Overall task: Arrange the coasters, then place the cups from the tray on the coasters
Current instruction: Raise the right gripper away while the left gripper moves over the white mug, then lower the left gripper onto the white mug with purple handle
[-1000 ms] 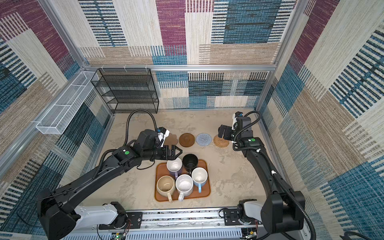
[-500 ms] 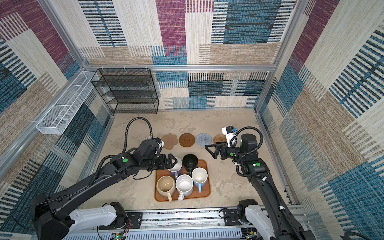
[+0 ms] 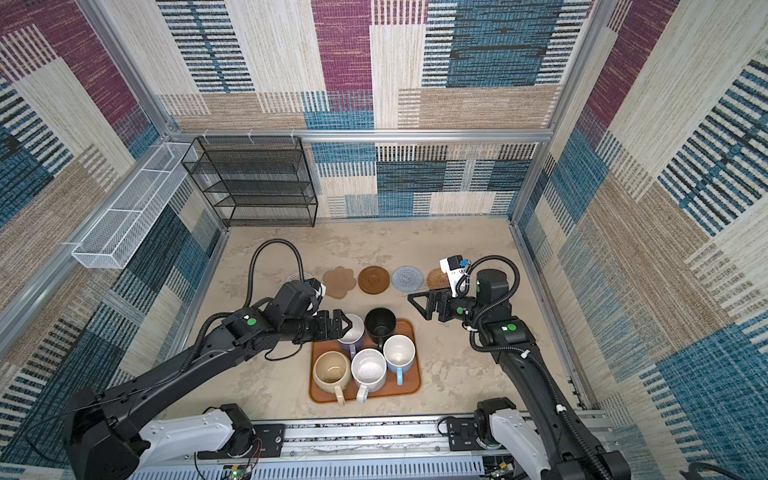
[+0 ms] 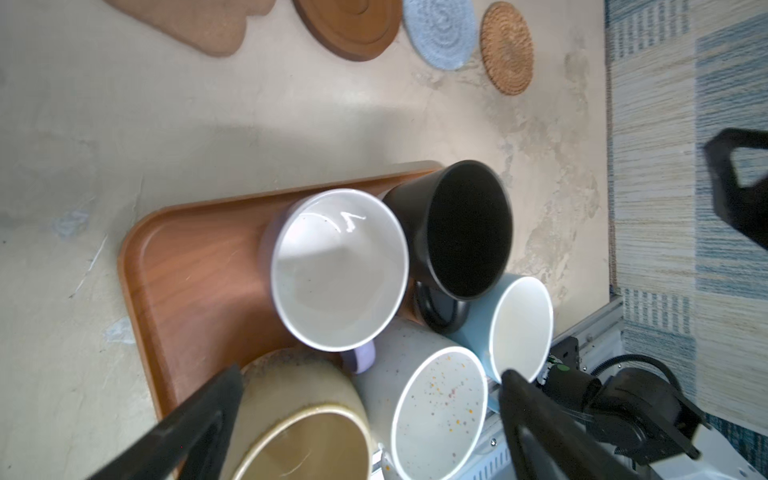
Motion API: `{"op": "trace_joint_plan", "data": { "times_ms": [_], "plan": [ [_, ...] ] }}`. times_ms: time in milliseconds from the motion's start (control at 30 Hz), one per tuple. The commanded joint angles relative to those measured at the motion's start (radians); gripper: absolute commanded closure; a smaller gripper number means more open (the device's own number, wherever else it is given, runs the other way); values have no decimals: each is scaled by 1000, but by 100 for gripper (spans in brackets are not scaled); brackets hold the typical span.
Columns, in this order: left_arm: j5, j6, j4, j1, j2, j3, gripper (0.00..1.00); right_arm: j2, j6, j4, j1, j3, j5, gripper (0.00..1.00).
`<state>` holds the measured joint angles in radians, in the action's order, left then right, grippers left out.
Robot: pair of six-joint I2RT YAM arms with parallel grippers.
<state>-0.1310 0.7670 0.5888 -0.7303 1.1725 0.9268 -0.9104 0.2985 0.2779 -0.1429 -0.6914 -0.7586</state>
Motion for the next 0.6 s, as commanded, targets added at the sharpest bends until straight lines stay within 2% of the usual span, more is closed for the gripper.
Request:
{"op": "trace_joint_plan", "data": {
  "times_ms": [0, 133, 233, 467, 567],
  "plan": [
    [-3, 38, 44, 0, 13, 14, 1, 6, 3, -34, 0, 11, -13, 0],
    [17, 75, 59, -24, 20, 35, 2, -31, 14, -43, -5, 19, -27, 0],
    [45, 113, 90, -45, 58, 59, 14, -82, 10, -23, -20, 9, -15, 1],
    [111, 184, 223, -88, 206, 191, 26, -61, 12, -23, -26, 13, 5, 0],
    [145, 190, 263, -121, 260, 241, 26, -69, 11, -20, -26, 15, 4, 0]
  ]
}}
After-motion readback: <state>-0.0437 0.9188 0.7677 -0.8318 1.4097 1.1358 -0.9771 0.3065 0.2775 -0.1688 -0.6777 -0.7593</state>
